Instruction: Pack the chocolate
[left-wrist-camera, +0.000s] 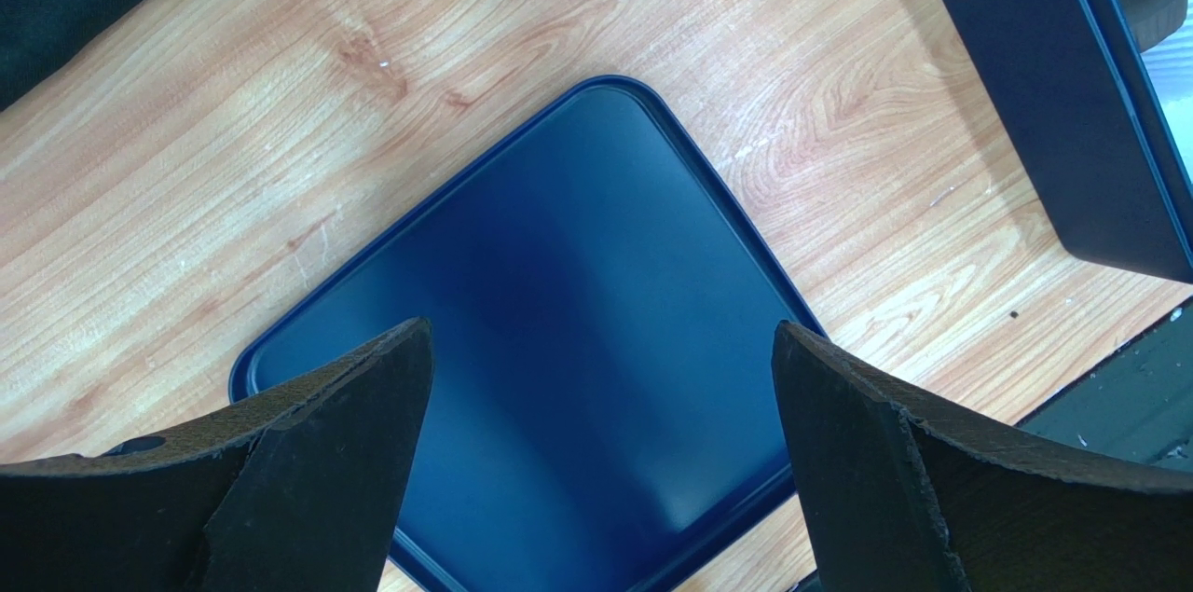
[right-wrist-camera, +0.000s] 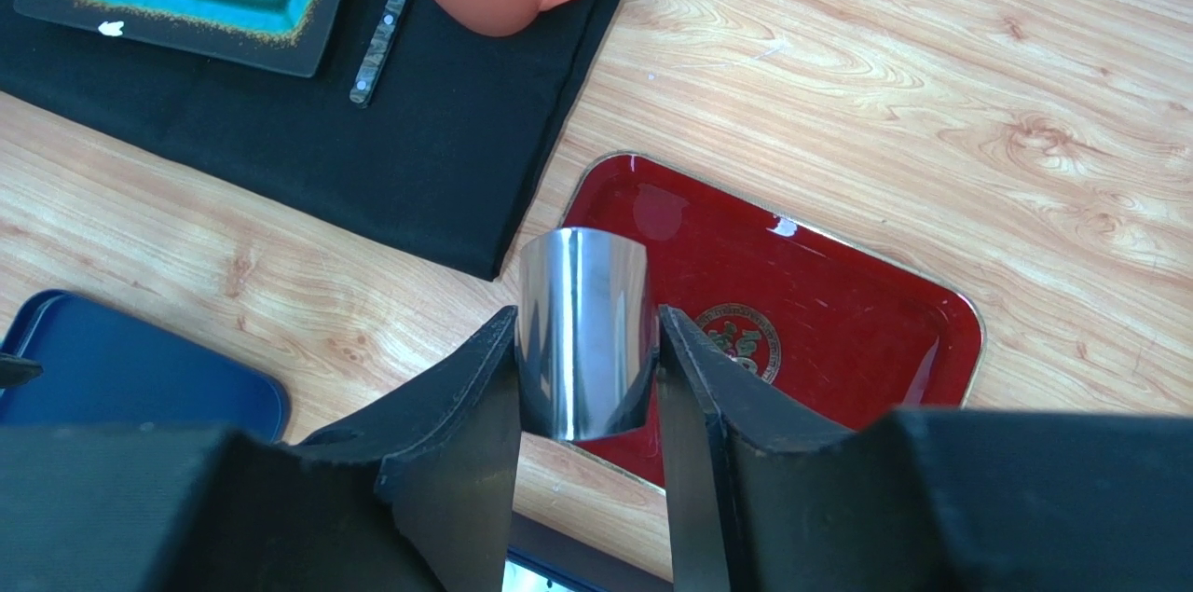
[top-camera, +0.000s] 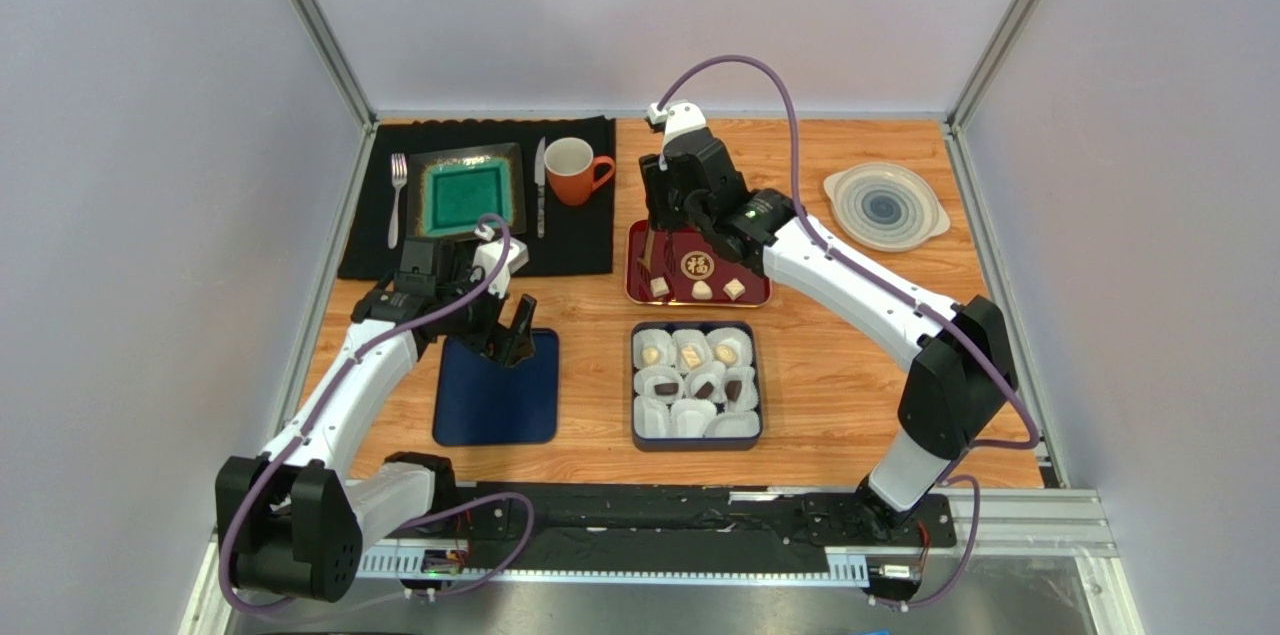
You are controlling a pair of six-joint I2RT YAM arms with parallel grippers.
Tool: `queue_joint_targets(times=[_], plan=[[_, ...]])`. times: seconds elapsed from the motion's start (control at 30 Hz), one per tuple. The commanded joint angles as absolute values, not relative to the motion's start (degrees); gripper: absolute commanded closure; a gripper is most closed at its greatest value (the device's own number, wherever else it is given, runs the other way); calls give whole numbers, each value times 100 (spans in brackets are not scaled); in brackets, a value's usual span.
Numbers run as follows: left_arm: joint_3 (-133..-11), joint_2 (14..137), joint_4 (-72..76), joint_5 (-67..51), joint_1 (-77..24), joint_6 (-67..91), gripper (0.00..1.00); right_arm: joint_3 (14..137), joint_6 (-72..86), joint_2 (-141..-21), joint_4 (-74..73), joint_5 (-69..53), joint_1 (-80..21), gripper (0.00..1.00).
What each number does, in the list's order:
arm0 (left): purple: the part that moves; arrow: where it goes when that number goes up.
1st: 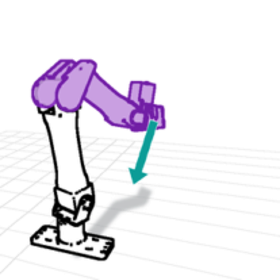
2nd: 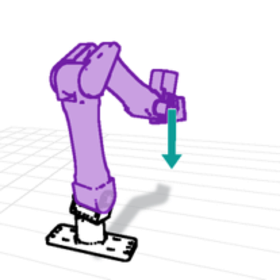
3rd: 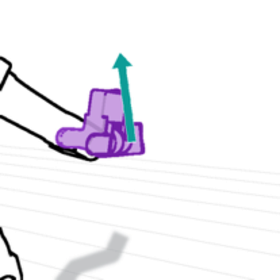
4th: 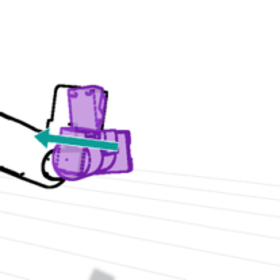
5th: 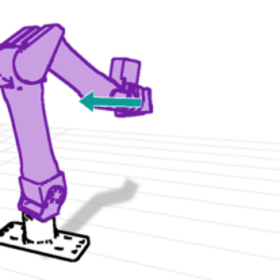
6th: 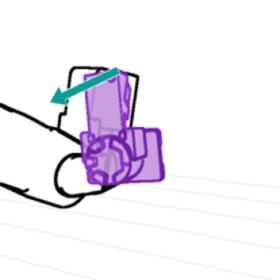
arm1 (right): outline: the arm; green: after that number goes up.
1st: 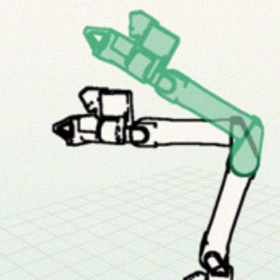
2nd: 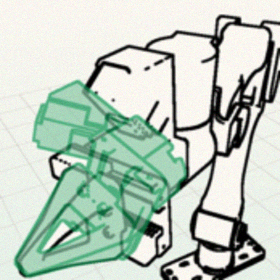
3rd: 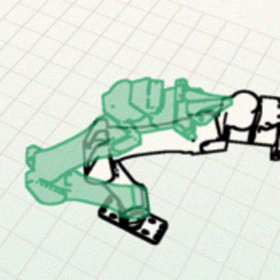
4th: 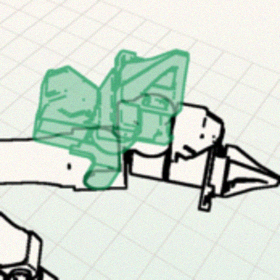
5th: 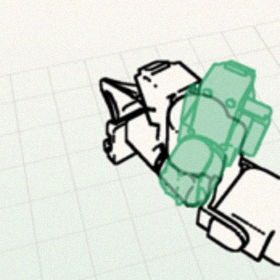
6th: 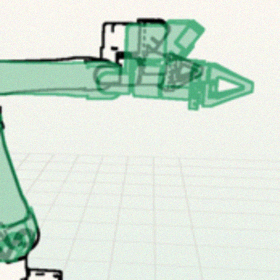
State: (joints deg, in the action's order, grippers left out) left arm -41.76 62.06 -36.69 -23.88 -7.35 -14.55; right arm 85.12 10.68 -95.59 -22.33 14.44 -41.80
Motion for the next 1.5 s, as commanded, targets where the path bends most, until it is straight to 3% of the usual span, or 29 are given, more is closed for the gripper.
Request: queue_joint_targets(times=[0.0,0.4,0.8,1.27,1.47], plan=[[-4377,6126,-3674,-2400,-694,-1617,1,8438,1134,-9589,-1846,1547,-4184,60],[-4351,6108,-3665,-2382,-686,-1643,1,8077,1292,-9545,-1793,1538,-4175,61],[-4298,6091,-3656,-2347,-668,-1652,1,8577,1231,-9413,-1968,1477,-4140,85],[-4333,6144,-3648,-2364,-668,-1617,1,8886,1037,-8324,-2382,1037,-4157,90],[-4359,6188,-3656,-2417,-668,-1564,1,8710,949,-8472,-2733,1379,-4140,89]])
